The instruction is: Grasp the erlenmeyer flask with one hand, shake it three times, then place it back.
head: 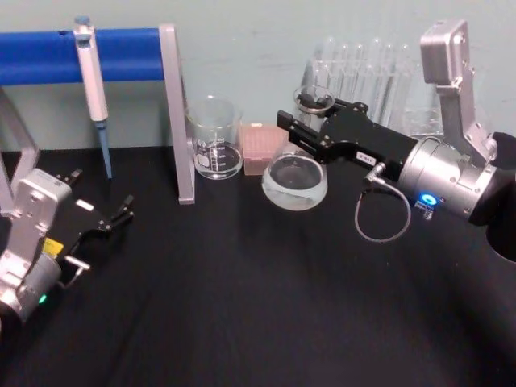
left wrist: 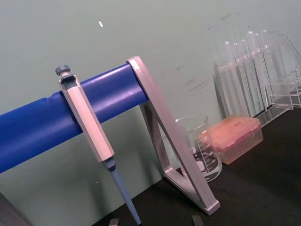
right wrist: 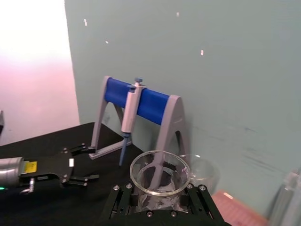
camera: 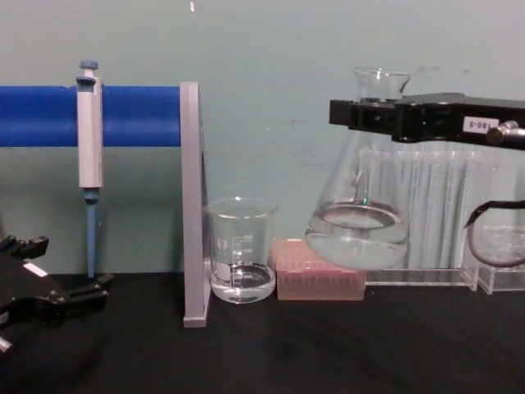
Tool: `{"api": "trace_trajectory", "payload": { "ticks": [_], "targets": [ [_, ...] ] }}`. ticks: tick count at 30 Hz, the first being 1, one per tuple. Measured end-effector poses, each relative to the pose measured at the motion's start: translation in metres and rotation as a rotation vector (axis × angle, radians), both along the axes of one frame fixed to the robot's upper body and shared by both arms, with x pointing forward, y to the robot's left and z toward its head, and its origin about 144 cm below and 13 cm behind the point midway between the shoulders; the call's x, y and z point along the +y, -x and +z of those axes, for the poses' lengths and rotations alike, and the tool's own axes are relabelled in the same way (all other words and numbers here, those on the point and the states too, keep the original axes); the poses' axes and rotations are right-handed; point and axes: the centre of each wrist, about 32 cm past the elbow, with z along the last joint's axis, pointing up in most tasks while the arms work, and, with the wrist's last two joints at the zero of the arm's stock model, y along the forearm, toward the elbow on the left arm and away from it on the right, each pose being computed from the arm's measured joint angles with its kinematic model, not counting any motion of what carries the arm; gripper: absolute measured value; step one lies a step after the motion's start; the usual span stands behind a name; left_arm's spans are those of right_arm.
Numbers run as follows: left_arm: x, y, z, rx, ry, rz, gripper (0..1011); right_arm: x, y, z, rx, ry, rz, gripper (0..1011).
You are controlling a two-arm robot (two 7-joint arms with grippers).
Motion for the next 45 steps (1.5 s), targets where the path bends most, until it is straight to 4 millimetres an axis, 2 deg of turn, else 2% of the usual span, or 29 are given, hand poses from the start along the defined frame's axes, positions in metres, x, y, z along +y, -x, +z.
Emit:
{"api": "trace_trajectory", "payload": {
  "ticks": [45],
  "targets": [
    [0.0, 0.0, 0.0, 0.0, 0.0, 0.0, 1001, 0.023, 0.005, -0.007, -0.051, 0.016, 0.546, 453]
  ]
}}
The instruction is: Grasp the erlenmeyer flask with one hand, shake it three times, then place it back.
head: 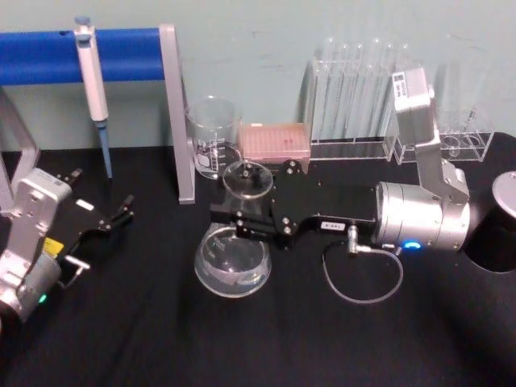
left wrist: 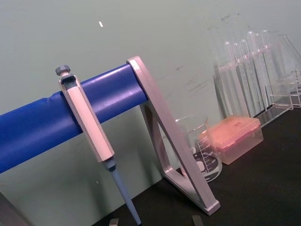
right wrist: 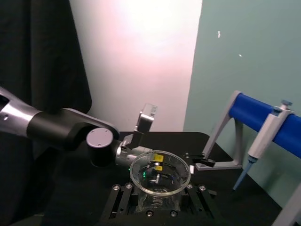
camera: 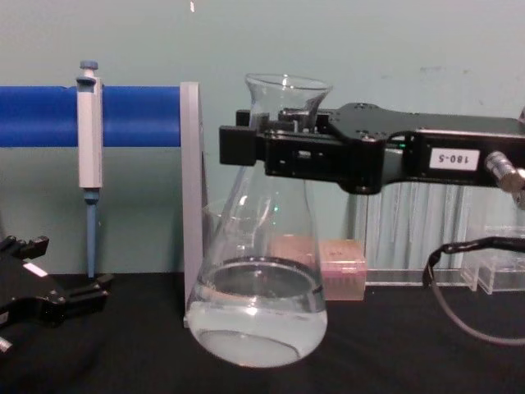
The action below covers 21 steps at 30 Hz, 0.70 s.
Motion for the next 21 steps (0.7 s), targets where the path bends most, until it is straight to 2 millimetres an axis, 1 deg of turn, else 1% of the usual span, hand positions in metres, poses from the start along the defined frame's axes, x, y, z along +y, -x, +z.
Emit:
{"api": "trace_trajectory", "payload": {
  "ticks": [13, 21],
  "targets": [
    [0.0, 0.0, 0.0, 0.0, 0.0, 0.0, 1001, 0.0021, -0.0012, -0.0002, -0.01, 0.019, 0.062, 453],
    [0.0, 0.0, 0.0, 0.0, 0.0, 0.0, 1001, 0.004, -0.0026, -0.0011, -0.011, 0.015, 0.039, 453]
  ]
}}
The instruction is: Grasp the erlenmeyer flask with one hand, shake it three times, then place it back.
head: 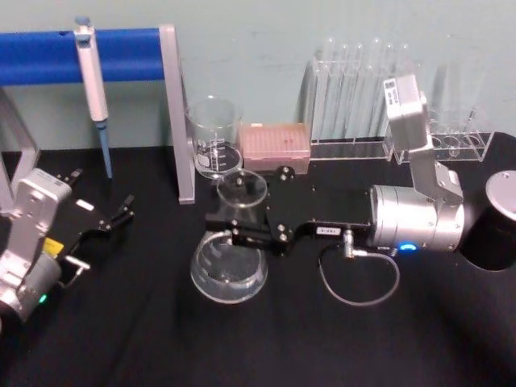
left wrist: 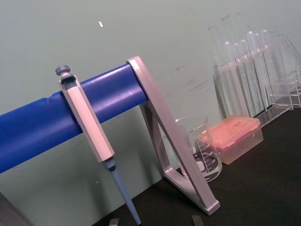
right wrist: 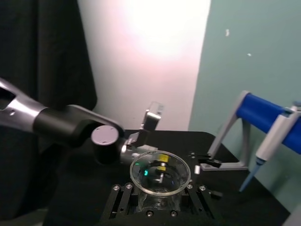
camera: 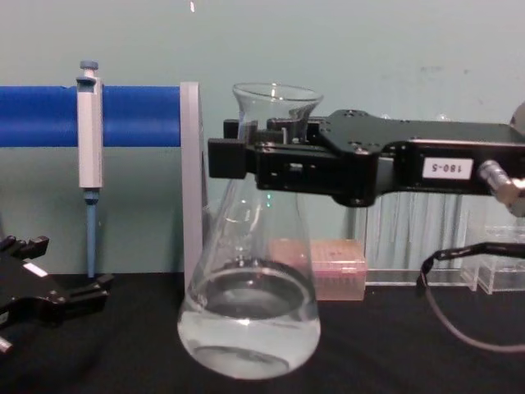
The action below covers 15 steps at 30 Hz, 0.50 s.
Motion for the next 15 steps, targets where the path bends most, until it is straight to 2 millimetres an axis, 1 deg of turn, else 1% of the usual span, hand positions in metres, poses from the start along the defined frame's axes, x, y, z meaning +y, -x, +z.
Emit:
{"api": "trace_trajectory", "payload": {
  "ticks": [8, 15],
  "targets": [
    [0.0, 0.0, 0.0, 0.0, 0.0, 0.0, 1001, 0.0021, -0.0011, -0.0012, -0.004, -0.028, -0.124, 453],
    [0.0, 0.0, 0.0, 0.0, 0.0, 0.0, 1001, 0.0001, -0.002, -0.0022, -0.012, -0.059, -0.328, 453]
  ]
}}
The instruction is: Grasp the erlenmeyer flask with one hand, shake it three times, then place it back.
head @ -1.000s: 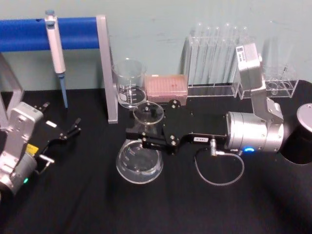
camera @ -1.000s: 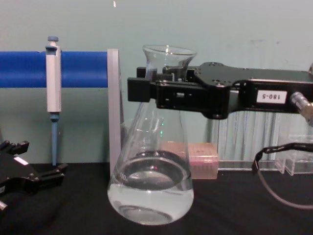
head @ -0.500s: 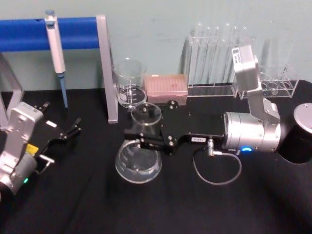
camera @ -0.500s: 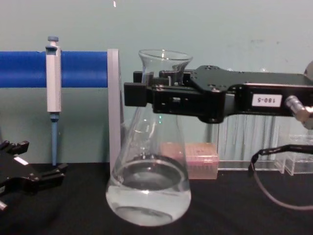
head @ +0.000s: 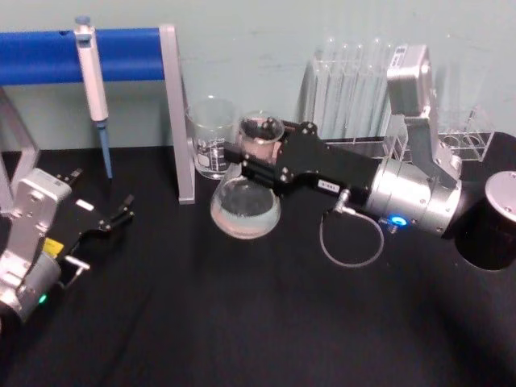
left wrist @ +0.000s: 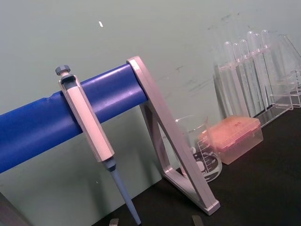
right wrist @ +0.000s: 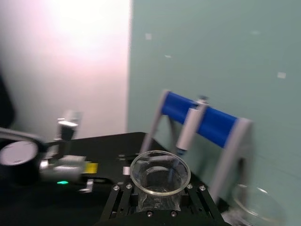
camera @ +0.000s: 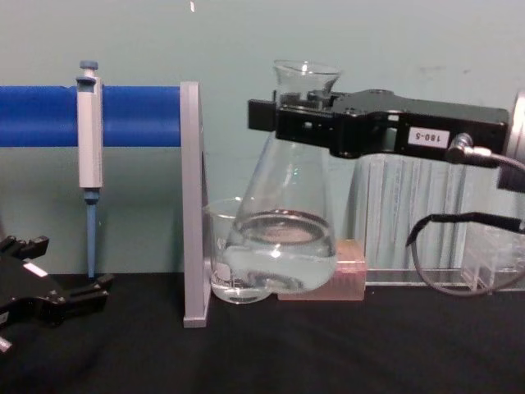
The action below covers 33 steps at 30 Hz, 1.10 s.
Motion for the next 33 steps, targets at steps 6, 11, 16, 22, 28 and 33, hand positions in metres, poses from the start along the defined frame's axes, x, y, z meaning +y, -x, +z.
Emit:
{"api": "trace_trajectory", "payload": {
  "ticks": [6, 11, 16, 22, 28, 33],
  "targets": [
    [0.0, 0.0, 0.0, 0.0, 0.0, 0.0, 1001, -0.003, -0.001, -0.001, 0.004, -0.006, -0.138, 453],
    [0.0, 0.0, 0.0, 0.0, 0.0, 0.0, 1001, -0.004, 0.0, -0.002, 0.012, -0.014, -0.251, 453],
    [0.0, 0.0, 0.0, 0.0, 0.0, 0.0, 1001, -0.007, 0.0, -0.005, 0.017, -0.024, -0.367, 453],
    [0.0, 0.0, 0.0, 0.0, 0.0, 0.0, 1001, -0.009, 0.0, -0.008, 0.024, -0.033, -0.456, 453],
    [0.0, 0.0, 0.0, 0.0, 0.0, 0.0, 1001, -0.012, 0.001, -0.009, 0.028, -0.037, -0.536, 453],
    [0.0, 0.0, 0.0, 0.0, 0.0, 0.0, 1001, -0.015, 0.001, -0.01, 0.033, -0.035, -0.568, 453]
  ]
}}
